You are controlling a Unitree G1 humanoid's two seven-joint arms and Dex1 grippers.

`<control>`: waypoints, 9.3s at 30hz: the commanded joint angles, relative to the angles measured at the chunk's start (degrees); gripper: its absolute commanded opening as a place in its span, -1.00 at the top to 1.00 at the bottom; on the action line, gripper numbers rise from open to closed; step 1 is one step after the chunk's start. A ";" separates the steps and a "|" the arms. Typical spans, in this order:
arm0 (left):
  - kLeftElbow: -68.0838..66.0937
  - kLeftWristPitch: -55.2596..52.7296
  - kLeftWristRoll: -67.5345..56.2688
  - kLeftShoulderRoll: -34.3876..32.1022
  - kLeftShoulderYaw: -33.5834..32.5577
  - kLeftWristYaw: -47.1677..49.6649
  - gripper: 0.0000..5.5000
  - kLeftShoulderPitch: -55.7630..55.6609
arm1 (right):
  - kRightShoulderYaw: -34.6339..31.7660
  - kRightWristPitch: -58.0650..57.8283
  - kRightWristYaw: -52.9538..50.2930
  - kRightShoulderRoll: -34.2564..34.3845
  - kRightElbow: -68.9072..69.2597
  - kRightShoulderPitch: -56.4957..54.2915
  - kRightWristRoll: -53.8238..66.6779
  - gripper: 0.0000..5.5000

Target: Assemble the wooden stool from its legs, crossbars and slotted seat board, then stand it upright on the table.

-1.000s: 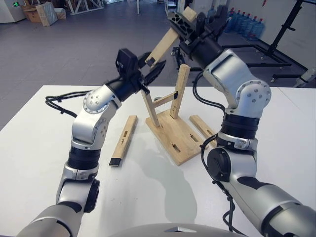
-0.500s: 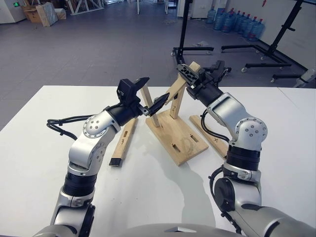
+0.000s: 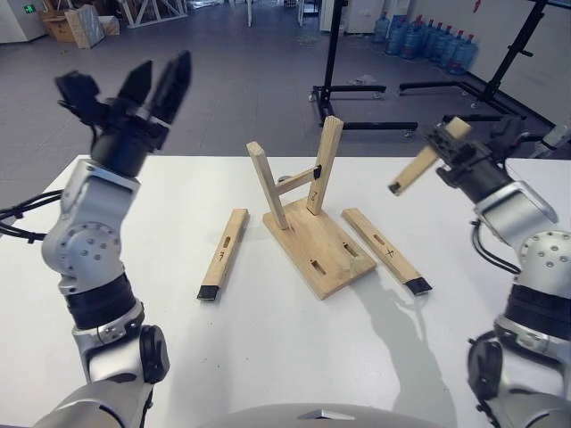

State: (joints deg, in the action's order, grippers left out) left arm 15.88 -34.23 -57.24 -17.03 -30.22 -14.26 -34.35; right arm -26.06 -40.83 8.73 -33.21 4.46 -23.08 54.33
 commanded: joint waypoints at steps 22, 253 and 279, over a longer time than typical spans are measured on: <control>-6.08 3.67 5.55 0.38 6.28 -0.63 -0.96 9.49 | 4.61 26.83 32.72 9.28 -36.04 -2.12 -17.25 0.86; 7.83 -5.01 5.65 -4.36 18.28 -7.75 -0.96 27.00 | 21.56 15.89 30.76 -2.55 -16.43 22.57 -41.53 0.25; -1.74 -17.27 -40.03 -4.92 19.65 -13.43 -0.96 12.18 | 8.65 -13.36 36.38 -0.29 16.33 5.18 22.57 0.25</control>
State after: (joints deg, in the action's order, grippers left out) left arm 14.33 -51.84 -98.17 -21.81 -10.93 -28.02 -22.58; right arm -17.08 -53.77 47.38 -34.45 18.93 -16.96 73.66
